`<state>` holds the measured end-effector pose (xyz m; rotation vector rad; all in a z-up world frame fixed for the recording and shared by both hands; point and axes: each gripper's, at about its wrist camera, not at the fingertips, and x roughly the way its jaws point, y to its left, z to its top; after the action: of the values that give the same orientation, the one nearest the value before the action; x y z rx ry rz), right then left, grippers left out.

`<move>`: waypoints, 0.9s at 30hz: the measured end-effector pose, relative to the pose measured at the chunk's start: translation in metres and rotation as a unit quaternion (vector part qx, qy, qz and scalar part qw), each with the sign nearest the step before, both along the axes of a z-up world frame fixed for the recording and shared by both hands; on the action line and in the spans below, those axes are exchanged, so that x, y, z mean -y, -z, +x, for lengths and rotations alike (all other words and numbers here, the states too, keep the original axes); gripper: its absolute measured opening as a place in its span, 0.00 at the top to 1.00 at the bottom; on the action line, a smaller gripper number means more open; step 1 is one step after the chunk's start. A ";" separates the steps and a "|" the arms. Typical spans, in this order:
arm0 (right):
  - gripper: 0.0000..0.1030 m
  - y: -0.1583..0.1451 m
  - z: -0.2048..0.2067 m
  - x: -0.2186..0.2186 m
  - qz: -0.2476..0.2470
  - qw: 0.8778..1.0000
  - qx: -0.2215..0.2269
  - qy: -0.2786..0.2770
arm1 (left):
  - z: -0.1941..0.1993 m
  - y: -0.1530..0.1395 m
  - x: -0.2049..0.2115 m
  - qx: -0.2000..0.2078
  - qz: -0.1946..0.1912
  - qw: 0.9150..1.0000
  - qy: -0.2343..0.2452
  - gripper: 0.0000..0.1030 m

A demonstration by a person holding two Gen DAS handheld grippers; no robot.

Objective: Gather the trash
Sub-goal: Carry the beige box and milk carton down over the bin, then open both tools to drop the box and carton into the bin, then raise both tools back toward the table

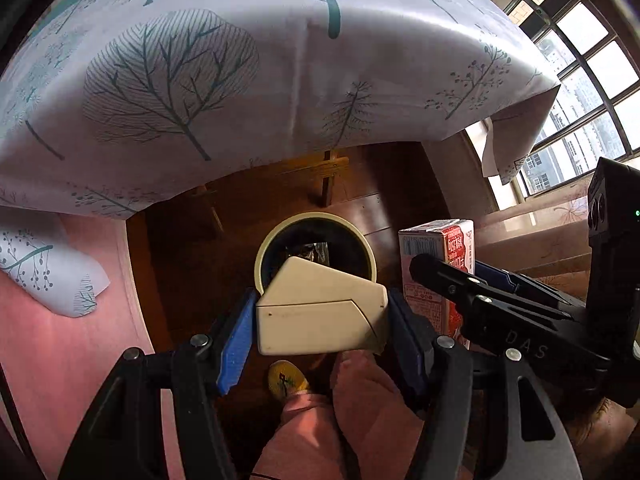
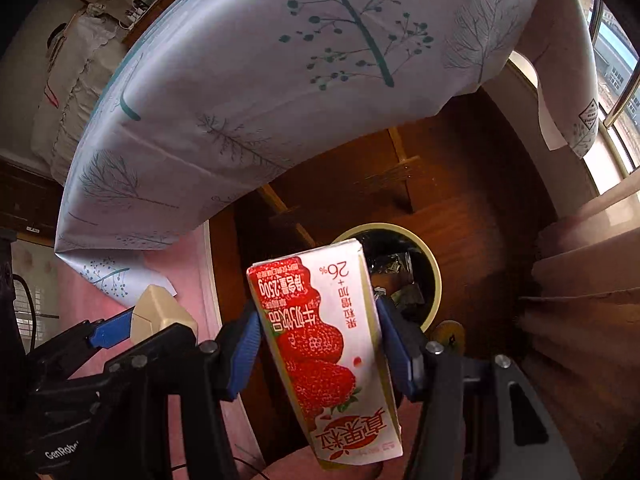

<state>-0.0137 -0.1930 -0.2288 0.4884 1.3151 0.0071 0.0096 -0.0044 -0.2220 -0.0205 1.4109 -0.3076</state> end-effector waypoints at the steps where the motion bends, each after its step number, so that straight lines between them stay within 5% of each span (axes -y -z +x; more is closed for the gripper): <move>1: 0.45 0.020 0.001 0.003 0.000 1.000 -0.007 0.008 | 0.002 0.022 0.002 -0.006 0.002 1.000 -0.003 0.40; 7: 0.45 0.127 0.007 0.023 0.015 0.998 -0.042 0.053 | 0.011 0.130 0.013 -0.023 0.017 1.000 0.003 0.40; 13: 0.38 0.184 0.016 0.031 0.006 0.995 -0.075 0.064 | 0.009 0.186 0.023 -0.031 0.045 0.998 0.032 0.33; 15: 0.30 0.192 0.013 0.034 0.008 0.995 -0.079 0.061 | 0.010 0.190 0.024 -0.027 0.052 0.998 0.030 0.18; 27: 0.30 0.159 0.018 0.023 -0.017 0.997 -0.067 0.020 | 0.016 0.135 -0.004 -0.001 0.053 0.998 -0.036 0.11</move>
<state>0.0044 -0.2163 -0.3873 0.4940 1.4345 -0.0822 0.0257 -0.0007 -0.3566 0.0157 1.4230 -0.1739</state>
